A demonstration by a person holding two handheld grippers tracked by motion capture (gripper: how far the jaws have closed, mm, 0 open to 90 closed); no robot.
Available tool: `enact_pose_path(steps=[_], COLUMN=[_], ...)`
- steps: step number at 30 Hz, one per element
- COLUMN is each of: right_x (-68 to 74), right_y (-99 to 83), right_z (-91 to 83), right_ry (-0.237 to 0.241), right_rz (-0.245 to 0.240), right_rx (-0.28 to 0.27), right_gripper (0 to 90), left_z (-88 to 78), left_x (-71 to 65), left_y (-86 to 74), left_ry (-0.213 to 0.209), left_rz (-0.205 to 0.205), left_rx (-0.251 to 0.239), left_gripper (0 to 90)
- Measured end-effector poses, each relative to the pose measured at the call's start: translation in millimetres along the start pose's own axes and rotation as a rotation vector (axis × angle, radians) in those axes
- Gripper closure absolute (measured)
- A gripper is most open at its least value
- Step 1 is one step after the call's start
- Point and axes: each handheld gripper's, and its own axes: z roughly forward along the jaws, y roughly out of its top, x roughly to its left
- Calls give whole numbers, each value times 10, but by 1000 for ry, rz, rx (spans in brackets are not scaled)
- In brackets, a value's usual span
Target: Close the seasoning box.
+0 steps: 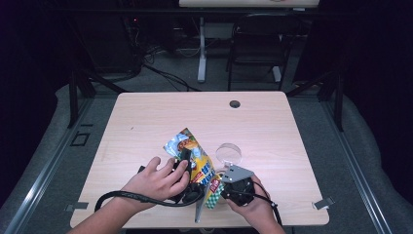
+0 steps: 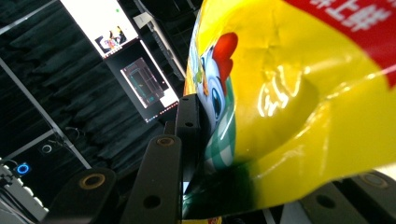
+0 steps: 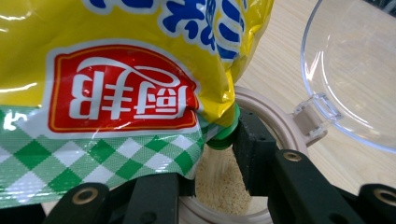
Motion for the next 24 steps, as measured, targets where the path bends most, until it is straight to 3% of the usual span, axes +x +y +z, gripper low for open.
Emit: enact_pose_path(steps=[1, 9, 16, 24], right_x=[1, -17, -20, -26], right_y=[1, 0, -2, -11], right_z=[-2, -5, 4, 29], right_ry=[0, 14, -3, -11], right_rz=[5, 22, 14, 4], right_rx=[0, 5, -7, -3], right_gripper=[708, 709, 708, 708], left_z=[-5, 8, 6, 8], left_x=[16, 16, 34, 31], left_y=[5, 13, 20, 39], left_ry=[18, 11, 24, 2], left_rz=[21, 24, 29, 30], left_rx=[-1, 5, -2, 10], left_gripper=[763, 766, 769, 771])
